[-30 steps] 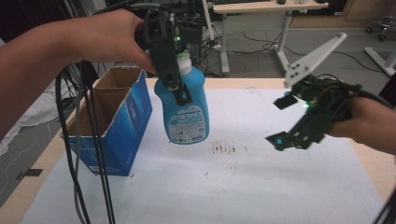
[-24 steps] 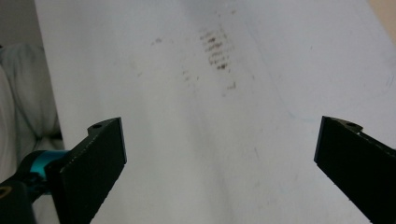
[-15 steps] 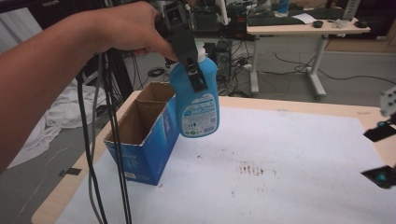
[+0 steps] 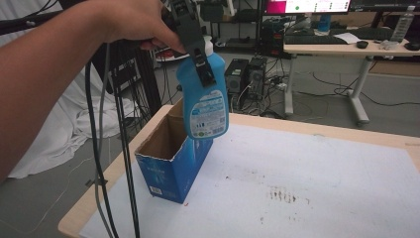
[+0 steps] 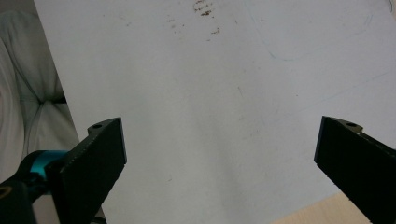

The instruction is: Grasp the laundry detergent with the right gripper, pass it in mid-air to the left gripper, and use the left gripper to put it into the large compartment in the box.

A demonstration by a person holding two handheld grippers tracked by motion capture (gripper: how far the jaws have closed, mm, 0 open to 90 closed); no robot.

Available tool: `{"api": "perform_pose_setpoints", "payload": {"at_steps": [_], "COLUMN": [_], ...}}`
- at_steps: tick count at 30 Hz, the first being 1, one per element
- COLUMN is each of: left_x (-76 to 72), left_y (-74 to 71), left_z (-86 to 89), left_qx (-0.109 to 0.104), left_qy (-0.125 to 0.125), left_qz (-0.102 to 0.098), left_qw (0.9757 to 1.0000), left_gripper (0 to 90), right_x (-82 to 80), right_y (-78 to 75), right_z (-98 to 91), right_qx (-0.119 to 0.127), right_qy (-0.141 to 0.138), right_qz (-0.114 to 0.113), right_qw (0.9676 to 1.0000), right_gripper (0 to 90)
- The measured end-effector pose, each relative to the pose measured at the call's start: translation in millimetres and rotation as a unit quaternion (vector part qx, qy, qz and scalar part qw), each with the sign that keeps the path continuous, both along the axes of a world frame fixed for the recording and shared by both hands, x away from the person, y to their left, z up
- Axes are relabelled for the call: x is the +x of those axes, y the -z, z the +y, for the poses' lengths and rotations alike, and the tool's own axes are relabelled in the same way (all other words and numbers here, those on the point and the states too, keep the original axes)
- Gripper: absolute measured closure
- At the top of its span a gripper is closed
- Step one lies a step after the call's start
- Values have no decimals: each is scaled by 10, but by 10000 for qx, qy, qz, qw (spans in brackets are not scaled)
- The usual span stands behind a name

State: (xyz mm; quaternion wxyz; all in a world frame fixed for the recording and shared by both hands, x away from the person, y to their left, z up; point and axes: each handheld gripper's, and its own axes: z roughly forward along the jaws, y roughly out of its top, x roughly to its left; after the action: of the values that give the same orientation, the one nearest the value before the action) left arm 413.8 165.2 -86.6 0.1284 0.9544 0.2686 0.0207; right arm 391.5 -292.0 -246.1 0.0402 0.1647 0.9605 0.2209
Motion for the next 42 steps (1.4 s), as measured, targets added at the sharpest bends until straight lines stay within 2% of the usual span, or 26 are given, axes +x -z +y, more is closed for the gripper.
{"api": "perform_pose_setpoints", "payload": {"at_steps": [2,5,11,23,30,33,38,42], "left_x": [-6,-11,-22,-50,-33,-14,5,36], "left_y": [-15,-49,-29,87,276,384,615,840], "left_z": [42,211,434,781,899,939,981,979], "left_qx": [-26,-10,106,208,137,168,147,226], "left_qy": [-72,-261,-493,-640,-629,-619,-499,-423], "left_qz": [-12,-8,-71,-152,-99,-87,-82,5], "left_qw": [10000,9997,9987,9976,9979,9979,9986,9989], "left_gripper": [379,380,380,380,380,380,379,379], "right_x": [-3,-4,10,65,86,89,98,114], "right_y": [2,-2,4,27,49,59,86,137], "right_z": [-5,-5,19,95,130,144,156,161], "right_qx": [-9,14,16,-19,-49,-75,-73,-127], "right_qy": [-8,-33,-65,-85,-84,-77,-63,-20], "right_qz": [7,17,52,62,69,95,127,205], "right_qw": [10000,10000,10000,9999,9999,9999,9999,9997], "right_gripper": [16,16,16,16,16,16,16,16]}}
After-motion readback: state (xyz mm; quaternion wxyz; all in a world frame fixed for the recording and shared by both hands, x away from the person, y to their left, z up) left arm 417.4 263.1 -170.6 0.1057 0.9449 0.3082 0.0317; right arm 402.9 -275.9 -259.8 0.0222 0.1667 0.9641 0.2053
